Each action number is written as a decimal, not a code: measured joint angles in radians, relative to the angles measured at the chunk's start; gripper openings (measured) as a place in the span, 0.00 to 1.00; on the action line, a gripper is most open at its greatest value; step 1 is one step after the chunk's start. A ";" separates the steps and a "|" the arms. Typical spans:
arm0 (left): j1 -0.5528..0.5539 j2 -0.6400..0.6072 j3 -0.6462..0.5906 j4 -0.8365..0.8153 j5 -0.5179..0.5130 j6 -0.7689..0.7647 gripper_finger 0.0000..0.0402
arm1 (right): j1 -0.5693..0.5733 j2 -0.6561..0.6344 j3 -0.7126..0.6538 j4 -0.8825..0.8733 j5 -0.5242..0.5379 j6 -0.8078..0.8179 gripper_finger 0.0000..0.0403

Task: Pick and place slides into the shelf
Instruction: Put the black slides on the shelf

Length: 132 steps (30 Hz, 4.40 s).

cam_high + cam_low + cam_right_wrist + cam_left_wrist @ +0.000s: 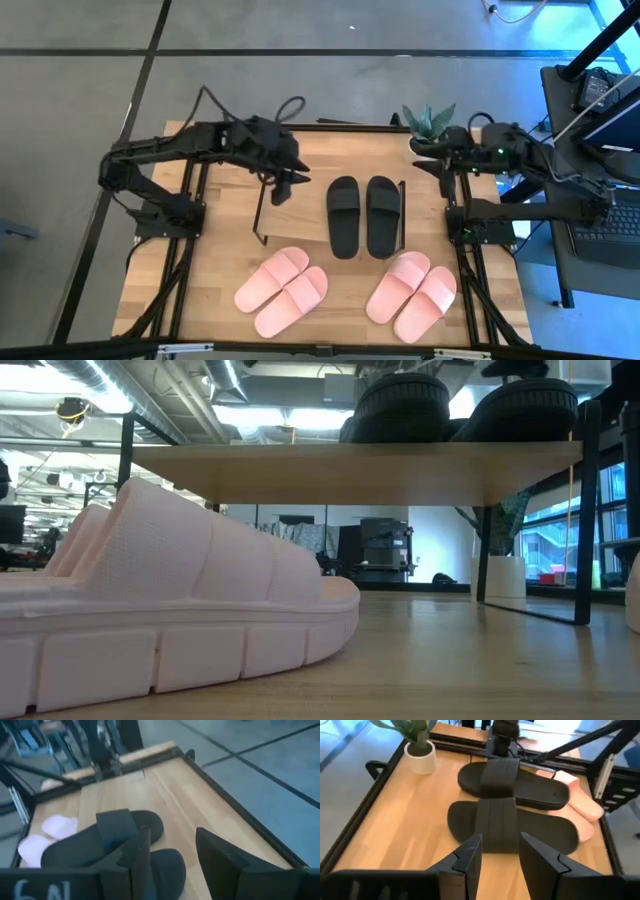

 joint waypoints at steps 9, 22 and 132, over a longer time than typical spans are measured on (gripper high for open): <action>-0.047 0.220 -0.001 -0.007 0.035 -0.007 0.30 | 0.002 -0.098 -0.104 0.019 -0.011 0.051 0.40; -0.052 0.340 -0.001 -0.051 -0.022 0.005 0.30 | 0.002 -0.101 -0.115 0.016 -0.026 0.061 0.40; -0.176 0.433 -0.001 0.467 -0.099 -0.103 0.30 | 0.002 0.007 -0.115 0.033 -0.101 0.057 0.40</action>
